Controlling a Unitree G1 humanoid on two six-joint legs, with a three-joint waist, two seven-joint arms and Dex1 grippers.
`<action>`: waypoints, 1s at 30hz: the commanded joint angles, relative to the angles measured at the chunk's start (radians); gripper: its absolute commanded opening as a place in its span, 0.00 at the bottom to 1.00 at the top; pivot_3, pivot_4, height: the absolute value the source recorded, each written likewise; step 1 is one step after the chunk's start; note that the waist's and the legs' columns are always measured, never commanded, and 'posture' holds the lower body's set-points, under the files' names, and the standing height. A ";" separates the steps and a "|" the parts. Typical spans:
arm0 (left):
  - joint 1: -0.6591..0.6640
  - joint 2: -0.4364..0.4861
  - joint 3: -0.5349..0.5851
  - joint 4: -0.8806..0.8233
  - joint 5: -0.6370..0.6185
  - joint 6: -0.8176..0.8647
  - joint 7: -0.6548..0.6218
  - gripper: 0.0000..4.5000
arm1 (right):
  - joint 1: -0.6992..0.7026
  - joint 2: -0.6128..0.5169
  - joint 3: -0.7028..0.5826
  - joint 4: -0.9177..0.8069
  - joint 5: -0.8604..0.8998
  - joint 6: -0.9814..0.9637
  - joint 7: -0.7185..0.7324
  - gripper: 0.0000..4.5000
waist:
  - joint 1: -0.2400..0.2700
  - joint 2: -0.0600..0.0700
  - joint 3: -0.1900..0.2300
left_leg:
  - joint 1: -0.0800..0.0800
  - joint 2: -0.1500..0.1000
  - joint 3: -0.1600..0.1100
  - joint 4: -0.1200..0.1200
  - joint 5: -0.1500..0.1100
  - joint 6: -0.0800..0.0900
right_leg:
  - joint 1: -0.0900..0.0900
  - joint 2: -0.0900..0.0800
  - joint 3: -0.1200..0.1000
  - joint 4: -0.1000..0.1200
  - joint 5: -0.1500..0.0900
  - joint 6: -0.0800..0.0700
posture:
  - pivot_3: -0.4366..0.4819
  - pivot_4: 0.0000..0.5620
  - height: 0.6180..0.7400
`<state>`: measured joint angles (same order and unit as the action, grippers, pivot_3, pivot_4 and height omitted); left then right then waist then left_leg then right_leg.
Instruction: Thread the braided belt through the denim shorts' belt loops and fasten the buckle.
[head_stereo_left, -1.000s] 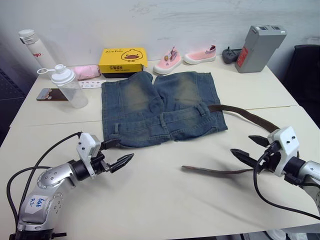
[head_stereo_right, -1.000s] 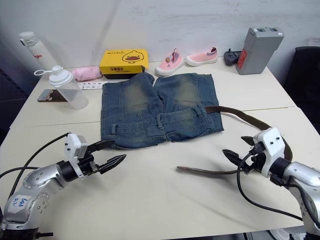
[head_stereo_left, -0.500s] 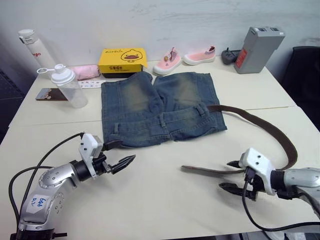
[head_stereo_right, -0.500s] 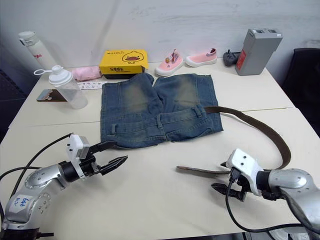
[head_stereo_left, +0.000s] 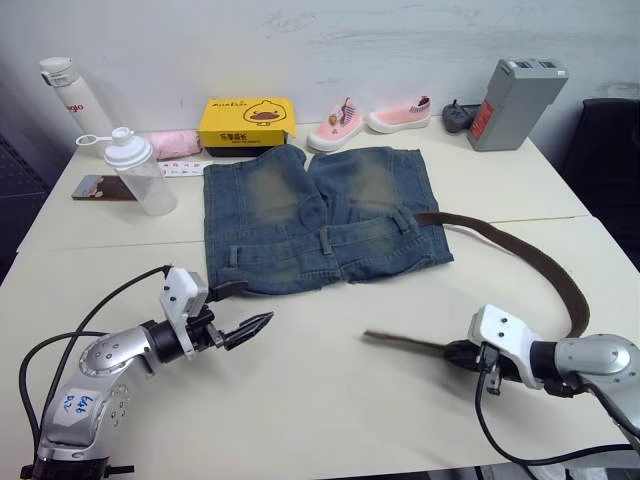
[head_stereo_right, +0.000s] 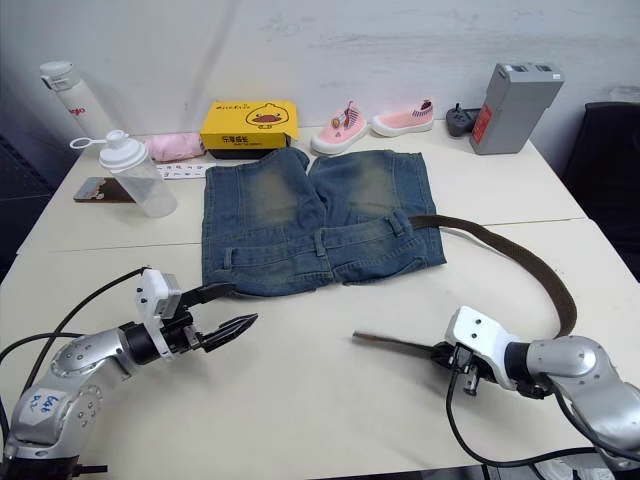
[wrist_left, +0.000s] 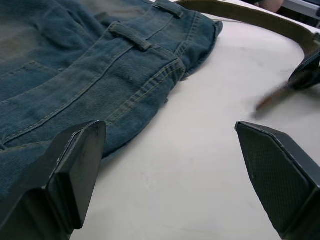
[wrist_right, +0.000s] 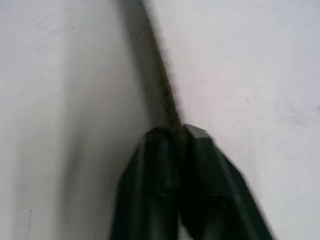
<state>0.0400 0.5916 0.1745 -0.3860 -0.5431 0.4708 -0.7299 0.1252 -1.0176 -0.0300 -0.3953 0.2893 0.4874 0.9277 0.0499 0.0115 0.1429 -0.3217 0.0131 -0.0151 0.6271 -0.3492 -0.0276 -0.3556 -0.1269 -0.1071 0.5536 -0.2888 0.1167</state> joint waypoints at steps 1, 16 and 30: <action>-0.065 0.023 -0.022 -0.021 -0.042 0.022 -0.055 1.00 | -0.037 0.034 0.035 -0.023 -0.024 -0.008 -0.014 0.01 | -0.001 0.000 0.000 | 0.000 0.000 0.000 0.000 0.000 0.000 | 0.000 0.000 0.000 0.000 -0.001 -0.001 | 0.48 0.27 1.00; -0.430 0.049 -0.274 0.135 -0.053 0.051 -0.421 1.00 | -0.335 0.013 0.117 -0.323 0.070 0.125 0.075 0.01 | -0.004 0.009 0.004 | -0.001 0.000 -0.001 0.001 0.000 0.000 | -0.003 0.003 0.000 0.001 0.001 0.001 | 0.48 0.27 1.00; -0.522 0.079 -0.257 0.298 -0.023 0.013 -0.523 1.00 | -0.220 -0.040 0.052 -0.387 0.089 0.155 0.082 0.01 | -0.007 0.008 0.004 | -0.001 0.001 -0.001 0.002 0.000 0.000 | -0.002 0.004 0.000 0.001 0.001 0.001 | 0.48 0.27 1.00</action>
<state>-0.4668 0.6586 -0.1161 -0.0978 -0.5686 0.5061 -1.2313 -0.1019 -1.0486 0.0659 -0.7509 0.3734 0.6555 1.0078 0.0431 0.0194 0.1472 -0.3224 0.0138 -0.0158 0.6289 -0.3490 -0.0275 -0.3579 -0.1233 -0.1069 0.5544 -0.2879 0.1175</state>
